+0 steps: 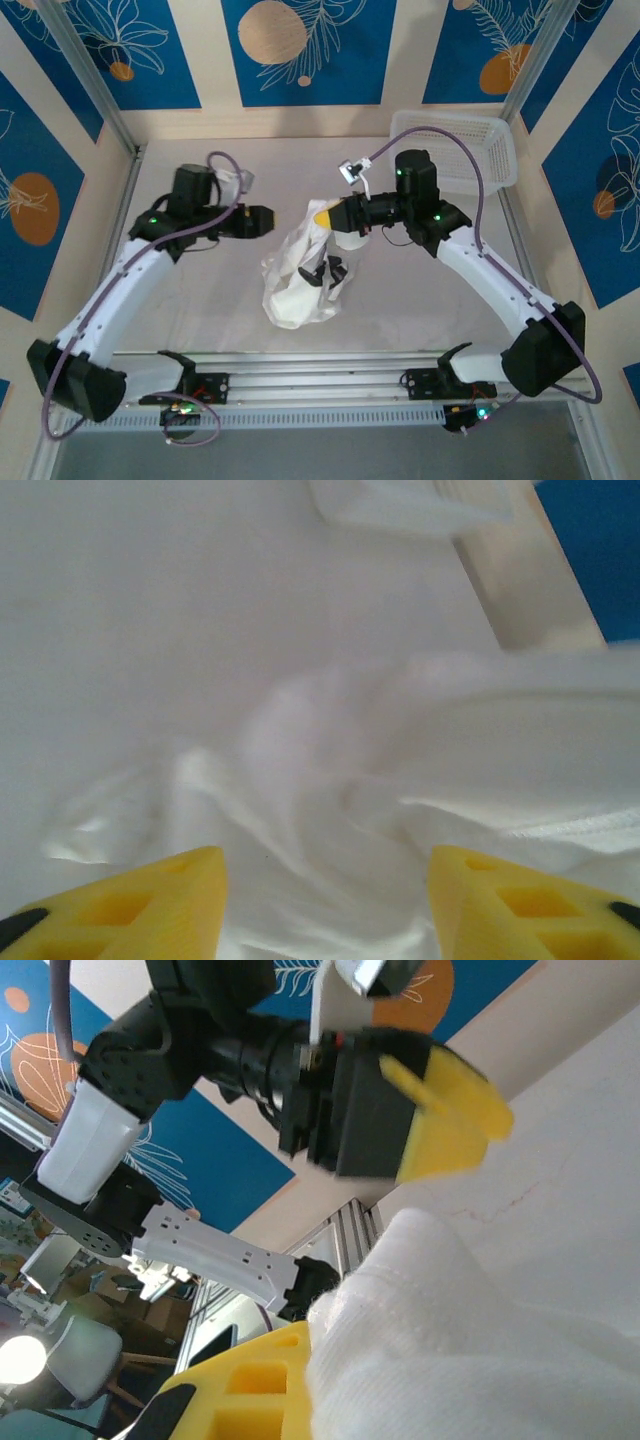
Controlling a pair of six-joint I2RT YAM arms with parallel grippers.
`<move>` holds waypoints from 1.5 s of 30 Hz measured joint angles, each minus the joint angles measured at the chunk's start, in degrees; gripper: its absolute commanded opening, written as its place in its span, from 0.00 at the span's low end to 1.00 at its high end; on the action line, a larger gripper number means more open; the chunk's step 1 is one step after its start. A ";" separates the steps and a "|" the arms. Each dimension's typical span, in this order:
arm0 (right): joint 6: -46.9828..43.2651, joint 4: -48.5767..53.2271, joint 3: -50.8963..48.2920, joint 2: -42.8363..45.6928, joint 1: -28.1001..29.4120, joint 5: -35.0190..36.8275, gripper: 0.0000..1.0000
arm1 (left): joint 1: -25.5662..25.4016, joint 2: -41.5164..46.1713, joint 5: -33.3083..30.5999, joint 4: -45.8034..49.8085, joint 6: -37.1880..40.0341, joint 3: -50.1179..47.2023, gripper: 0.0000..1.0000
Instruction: Fold the inside-out t-shirt
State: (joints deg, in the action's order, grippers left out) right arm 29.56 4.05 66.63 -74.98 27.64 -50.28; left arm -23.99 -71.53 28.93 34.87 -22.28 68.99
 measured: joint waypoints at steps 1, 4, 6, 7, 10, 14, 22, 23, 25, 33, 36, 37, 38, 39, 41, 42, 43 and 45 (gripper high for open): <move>0.00 0.07 0.00 -0.26 0.09 -0.33 0.00 | -1.31 -1.88 1.22 -1.31 -1.14 -0.46 0.85; -0.13 0.70 0.00 -0.63 0.22 -0.57 0.00 | -4.72 -8.22 5.35 -6.29 -5.11 -1.88 0.89; -0.70 2.05 0.11 -0.59 0.26 0.28 0.00 | -5.86 -11.89 7.80 -8.07 -7.43 -1.99 0.35; -1.09 2.82 0.15 -0.55 0.26 1.36 0.00 | -6.10 -13.18 8.66 -8.33 -7.80 -1.90 0.04; -2.89 7.56 0.22 0.37 0.11 8.72 0.00 | -5.68 -14.49 10.25 -8.35 -9.38 -1.99 0.00; -4.52 13.05 -0.74 2.16 -2.60 19.19 0.07 | -1.14 -9.25 12.02 -10.56 -13.94 -1.86 0.00; -4.07 15.63 -7.34 1.70 -6.99 25.68 0.05 | 0.70 -2.54 13.16 -10.69 -15.28 4.35 0.23; -3.93 15.63 -7.41 1.66 -6.99 25.62 0.05 | -0.13 -2.58 11.87 -9.14 -12.85 4.37 0.35; -3.78 15.23 -7.39 1.68 -6.99 25.14 0.04 | -2.95 -3.39 8.26 -5.75 -8.61 4.31 0.49; -3.17 14.32 -6.84 1.68 -6.97 22.05 0.05 | -12.74 -8.33 -1.77 -7.13 -0.94 -5.44 0.76; -2.86 13.68 -6.49 1.68 -6.64 21.46 0.05 | -13.44 -12.26 -2.27 -10.82 -0.63 -5.75 0.76; -2.73 13.57 -6.45 1.68 -6.60 21.40 0.05 | -13.46 -13.38 -2.27 -11.96 -0.61 -5.73 0.76; -2.56 13.57 -6.36 1.68 -6.60 21.38 0.05 | -13.60 -14.69 -2.27 -12.98 -0.61 -5.73 0.76; -2.49 13.55 -6.32 1.68 -6.60 21.40 0.05 | -13.73 -15.93 -2.27 -13.66 -0.55 -5.66 0.74; -2.27 13.55 -6.29 1.68 -6.60 21.40 0.05 | -13.94 -17.86 -2.36 -14.60 -0.35 -5.49 0.64; -2.12 13.55 -6.29 1.68 -6.58 21.40 0.05 | -13.99 -18.51 -2.67 -14.71 -0.17 -5.33 0.52; -2.08 13.55 -6.29 1.68 -6.51 21.42 0.05 | -14.03 -19.04 -3.08 -14.62 -0.11 -5.07 0.40; -1.88 13.53 -6.29 1.68 -6.49 21.57 0.05 | -14.03 -19.54 -3.61 -14.56 -0.26 -4.26 0.00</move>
State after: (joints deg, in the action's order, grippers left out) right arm 27.68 17.58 60.34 -73.30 21.15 -28.71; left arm -38.02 -91.07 25.32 20.32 -22.55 64.73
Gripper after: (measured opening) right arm 0.074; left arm 0.335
